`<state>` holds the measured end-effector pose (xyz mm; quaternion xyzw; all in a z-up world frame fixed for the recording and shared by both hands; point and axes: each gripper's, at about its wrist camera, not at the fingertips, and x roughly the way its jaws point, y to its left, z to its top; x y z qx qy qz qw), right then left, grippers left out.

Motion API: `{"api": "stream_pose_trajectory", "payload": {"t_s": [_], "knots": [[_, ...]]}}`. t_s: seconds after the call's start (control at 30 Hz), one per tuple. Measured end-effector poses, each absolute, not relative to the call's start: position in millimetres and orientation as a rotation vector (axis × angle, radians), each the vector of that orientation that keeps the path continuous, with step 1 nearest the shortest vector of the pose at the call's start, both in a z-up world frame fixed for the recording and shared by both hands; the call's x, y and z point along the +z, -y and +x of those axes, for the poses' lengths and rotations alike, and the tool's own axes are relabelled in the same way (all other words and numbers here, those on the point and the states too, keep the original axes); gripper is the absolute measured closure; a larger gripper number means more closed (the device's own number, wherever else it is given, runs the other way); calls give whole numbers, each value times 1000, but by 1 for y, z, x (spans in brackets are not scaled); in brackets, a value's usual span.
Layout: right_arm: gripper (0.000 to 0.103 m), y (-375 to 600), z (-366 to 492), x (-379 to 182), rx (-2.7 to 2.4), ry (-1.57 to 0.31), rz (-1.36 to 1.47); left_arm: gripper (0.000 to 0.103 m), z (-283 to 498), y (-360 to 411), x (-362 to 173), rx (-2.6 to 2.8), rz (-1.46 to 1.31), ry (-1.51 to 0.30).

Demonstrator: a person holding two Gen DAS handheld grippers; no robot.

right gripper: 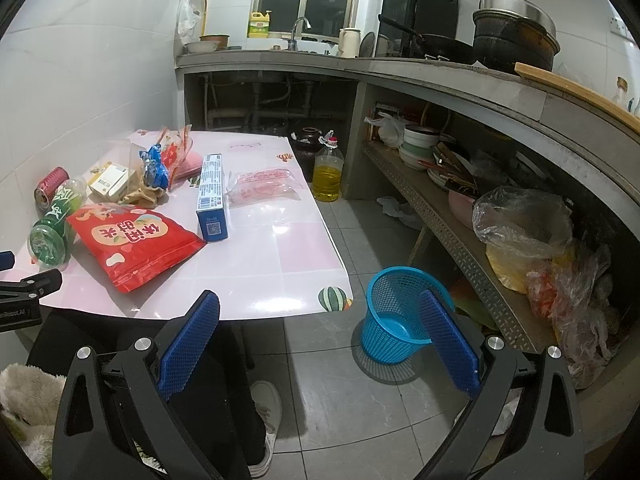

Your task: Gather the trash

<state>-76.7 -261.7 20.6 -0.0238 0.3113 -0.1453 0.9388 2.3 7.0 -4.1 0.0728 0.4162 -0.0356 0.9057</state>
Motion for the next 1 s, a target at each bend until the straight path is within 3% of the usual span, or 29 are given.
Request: {"api": "stream_pose_trajectory", "payload": {"t_s": [1.0], "knots": [[6,255,-73,22,-290,-637,-37,9,8,-21,-8,-61,132,-868]]}}
